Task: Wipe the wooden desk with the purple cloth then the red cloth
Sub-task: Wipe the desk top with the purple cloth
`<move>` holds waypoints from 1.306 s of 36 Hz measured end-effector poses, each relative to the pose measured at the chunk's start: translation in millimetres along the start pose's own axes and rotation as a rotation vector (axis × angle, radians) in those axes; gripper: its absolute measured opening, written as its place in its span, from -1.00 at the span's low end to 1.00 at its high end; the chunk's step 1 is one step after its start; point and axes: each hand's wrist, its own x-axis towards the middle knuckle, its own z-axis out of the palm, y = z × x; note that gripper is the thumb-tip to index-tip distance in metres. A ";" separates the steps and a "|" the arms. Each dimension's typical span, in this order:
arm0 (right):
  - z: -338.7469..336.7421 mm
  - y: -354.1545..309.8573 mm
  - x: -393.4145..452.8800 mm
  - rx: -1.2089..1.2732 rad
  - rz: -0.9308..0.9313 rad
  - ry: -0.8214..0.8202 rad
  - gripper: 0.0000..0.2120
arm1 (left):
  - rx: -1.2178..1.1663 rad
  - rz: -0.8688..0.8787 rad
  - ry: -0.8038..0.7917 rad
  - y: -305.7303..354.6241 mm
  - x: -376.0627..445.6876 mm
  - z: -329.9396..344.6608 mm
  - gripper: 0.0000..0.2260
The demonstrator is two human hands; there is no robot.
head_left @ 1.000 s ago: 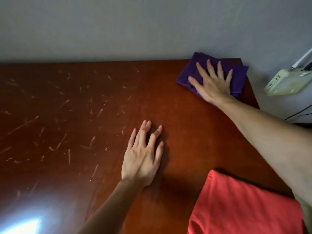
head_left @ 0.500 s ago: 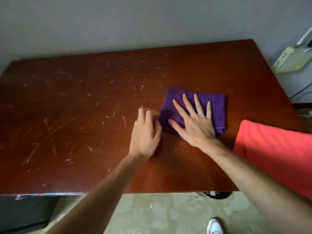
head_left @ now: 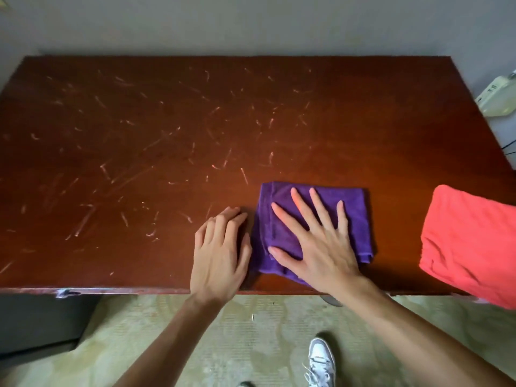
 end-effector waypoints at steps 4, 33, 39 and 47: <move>-1.8 23.2 69.2 0.039 0.055 -0.015 -0.27 | 0.029 0.010 -0.044 1.6 2.9 0.4 -0.66; -11.7 154.9 374.1 0.094 0.102 -0.090 -0.27 | 0.051 0.032 -0.130 -2.0 6.3 4.5 -0.55; -7.5 139.1 337.9 0.081 0.048 -0.083 -0.31 | 0.035 0.009 -0.116 3.9 8.4 1.8 -0.59; -5.1 65.3 221.0 0.082 -0.082 -0.072 -0.21 | -0.001 -0.026 0.036 7.5 0.7 2.4 -0.68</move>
